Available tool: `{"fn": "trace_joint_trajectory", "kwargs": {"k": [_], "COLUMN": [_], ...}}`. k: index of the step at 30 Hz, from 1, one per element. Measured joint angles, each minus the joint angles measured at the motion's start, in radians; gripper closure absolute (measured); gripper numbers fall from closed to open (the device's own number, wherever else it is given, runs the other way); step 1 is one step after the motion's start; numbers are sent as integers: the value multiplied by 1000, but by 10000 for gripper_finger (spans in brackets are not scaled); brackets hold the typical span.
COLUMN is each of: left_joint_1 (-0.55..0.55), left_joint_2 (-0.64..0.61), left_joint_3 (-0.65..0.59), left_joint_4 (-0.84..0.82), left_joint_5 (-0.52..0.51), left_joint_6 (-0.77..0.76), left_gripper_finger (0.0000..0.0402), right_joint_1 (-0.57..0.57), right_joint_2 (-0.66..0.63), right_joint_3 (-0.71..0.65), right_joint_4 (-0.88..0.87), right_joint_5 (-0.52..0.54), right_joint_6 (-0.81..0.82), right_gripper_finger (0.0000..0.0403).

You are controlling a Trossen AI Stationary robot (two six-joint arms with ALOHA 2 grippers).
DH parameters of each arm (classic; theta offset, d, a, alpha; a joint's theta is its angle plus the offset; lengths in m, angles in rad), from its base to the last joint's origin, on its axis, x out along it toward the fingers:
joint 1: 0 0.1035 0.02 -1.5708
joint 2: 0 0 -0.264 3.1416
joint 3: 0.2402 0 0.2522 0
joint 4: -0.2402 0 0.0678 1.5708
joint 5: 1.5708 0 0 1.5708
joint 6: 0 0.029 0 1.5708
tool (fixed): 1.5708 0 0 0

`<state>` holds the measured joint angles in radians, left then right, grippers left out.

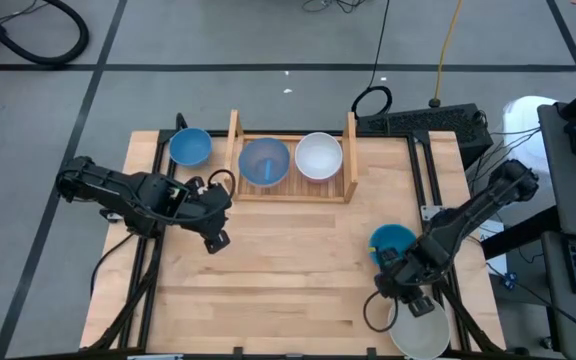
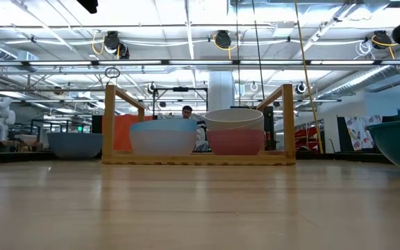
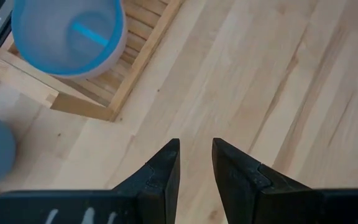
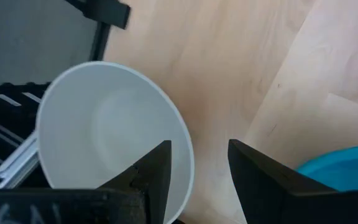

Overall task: Place and stack bowls onto a shelf
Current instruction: Stack the gray bowl on top of the blue bowl on the shelf

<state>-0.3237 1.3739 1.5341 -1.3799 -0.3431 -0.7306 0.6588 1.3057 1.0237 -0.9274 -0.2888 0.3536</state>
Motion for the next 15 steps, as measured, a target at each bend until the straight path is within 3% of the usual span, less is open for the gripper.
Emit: {"fn": "trace_joint_trajectory", "kwargs": {"k": [15], "left_joint_1": [-9], "left_joint_2": [0], "left_joint_3": [0], "left_joint_4": [0], "left_joint_5": [0], "left_joint_6": [-3], "left_gripper_finger": [302], "right_joint_1": [10], "right_joint_2": [83], "right_joint_3": [0], "right_joint_4": [3], "right_joint_5": [-31], "right_joint_6": [-11], "right_gripper_finger": [250]}}
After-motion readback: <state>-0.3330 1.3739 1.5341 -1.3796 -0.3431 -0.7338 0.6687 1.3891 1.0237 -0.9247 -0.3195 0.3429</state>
